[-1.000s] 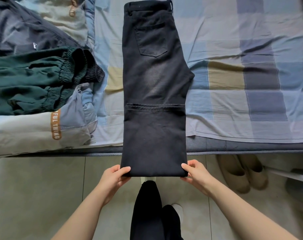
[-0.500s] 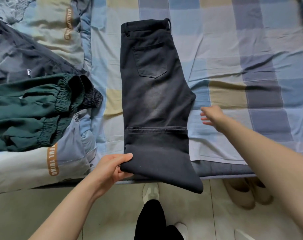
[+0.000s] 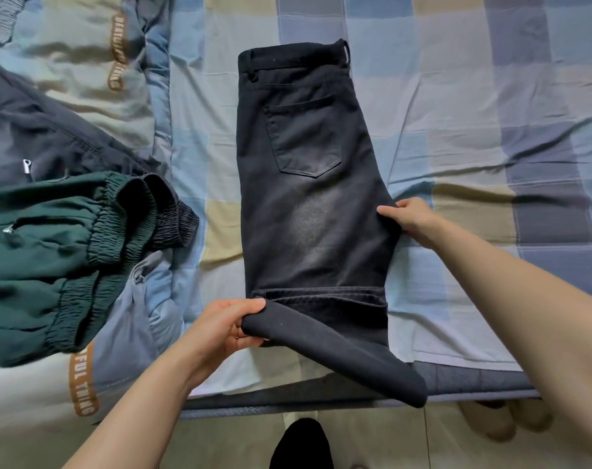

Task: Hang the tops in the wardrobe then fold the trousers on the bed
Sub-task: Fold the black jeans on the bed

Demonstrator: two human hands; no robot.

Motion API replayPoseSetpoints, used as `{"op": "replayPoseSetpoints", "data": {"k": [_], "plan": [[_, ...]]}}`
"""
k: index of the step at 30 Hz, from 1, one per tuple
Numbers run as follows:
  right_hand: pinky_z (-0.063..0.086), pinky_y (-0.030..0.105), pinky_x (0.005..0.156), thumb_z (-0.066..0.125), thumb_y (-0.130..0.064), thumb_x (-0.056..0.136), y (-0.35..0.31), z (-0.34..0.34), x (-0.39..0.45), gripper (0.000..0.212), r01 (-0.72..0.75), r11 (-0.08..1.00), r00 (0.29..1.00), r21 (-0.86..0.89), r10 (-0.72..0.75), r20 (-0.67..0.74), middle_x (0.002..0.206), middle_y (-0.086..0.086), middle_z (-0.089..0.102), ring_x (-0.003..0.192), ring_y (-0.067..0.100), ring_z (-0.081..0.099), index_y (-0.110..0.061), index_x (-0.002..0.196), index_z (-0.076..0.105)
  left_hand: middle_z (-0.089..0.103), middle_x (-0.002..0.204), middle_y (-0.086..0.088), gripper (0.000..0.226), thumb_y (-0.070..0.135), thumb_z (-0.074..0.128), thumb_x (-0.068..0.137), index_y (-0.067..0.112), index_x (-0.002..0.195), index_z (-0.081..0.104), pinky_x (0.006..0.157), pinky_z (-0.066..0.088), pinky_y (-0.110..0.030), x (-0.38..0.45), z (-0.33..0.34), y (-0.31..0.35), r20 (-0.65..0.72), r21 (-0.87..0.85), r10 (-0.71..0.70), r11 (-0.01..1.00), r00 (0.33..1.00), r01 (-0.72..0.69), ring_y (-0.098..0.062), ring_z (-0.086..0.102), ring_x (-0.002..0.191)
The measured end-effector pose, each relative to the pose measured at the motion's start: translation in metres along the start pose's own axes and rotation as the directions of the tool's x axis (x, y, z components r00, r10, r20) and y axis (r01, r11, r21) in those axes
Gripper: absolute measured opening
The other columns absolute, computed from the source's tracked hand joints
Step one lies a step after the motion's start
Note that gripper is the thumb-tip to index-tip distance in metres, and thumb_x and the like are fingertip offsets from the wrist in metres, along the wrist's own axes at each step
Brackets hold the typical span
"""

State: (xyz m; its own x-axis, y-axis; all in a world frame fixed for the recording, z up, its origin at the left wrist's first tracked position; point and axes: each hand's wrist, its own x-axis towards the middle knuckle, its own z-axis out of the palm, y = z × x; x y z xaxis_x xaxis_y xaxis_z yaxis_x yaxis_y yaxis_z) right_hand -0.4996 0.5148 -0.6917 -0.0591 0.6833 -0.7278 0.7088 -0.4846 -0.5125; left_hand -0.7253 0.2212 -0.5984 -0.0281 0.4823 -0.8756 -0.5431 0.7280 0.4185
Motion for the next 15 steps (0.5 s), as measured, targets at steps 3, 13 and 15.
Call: {"op": "replayPoseSetpoints", "data": {"k": [3,13,15], "plan": [[0.036,0.030,0.061,0.066,-0.024,0.078,-0.008,0.013,-0.007,0.019,0.141,0.937,0.957,-0.319,-0.212,-0.199,0.075,0.003,0.055,0.075,0.022,0.049,-0.015,0.076,0.049,0.071,0.105,-0.025,0.038,0.025,0.070,0.074,-0.003,0.098,0.074,0.083,0.059,-0.041,-0.001,0.000,0.004,0.015,-0.002,-0.019,1.000,1.000,0.019,-0.033,0.071,0.097],[0.043,0.029,0.101,0.058,-0.015,0.094,-0.004,0.032,-0.049,0.049,0.463,0.811,0.872,-0.357,-0.344,0.349,0.133,0.011,0.054,0.122,0.021,0.052,-0.006,0.139,0.042,0.072,0.084,-0.014,0.020,0.022,0.077,0.072,0.005,0.084,0.079,0.058,0.053,-0.023,-0.020,-0.003,0.020,0.082,0.001,-0.019,1.000,0.996,0.019,-0.015,0.067,0.069],[0.041,0.032,0.102,0.048,-0.023,0.099,-0.009,0.023,-0.049,0.036,0.271,0.952,0.900,-0.143,-0.198,0.389,0.134,0.005,0.057,0.124,0.015,0.051,-0.011,0.134,0.048,0.072,0.086,-0.015,0.026,0.023,0.078,0.067,0.004,0.085,0.078,0.058,0.053,-0.024,-0.025,-0.002,0.026,0.079,-0.052,-0.010,0.999,0.997,0.015,-0.016,0.068,0.070]]}}
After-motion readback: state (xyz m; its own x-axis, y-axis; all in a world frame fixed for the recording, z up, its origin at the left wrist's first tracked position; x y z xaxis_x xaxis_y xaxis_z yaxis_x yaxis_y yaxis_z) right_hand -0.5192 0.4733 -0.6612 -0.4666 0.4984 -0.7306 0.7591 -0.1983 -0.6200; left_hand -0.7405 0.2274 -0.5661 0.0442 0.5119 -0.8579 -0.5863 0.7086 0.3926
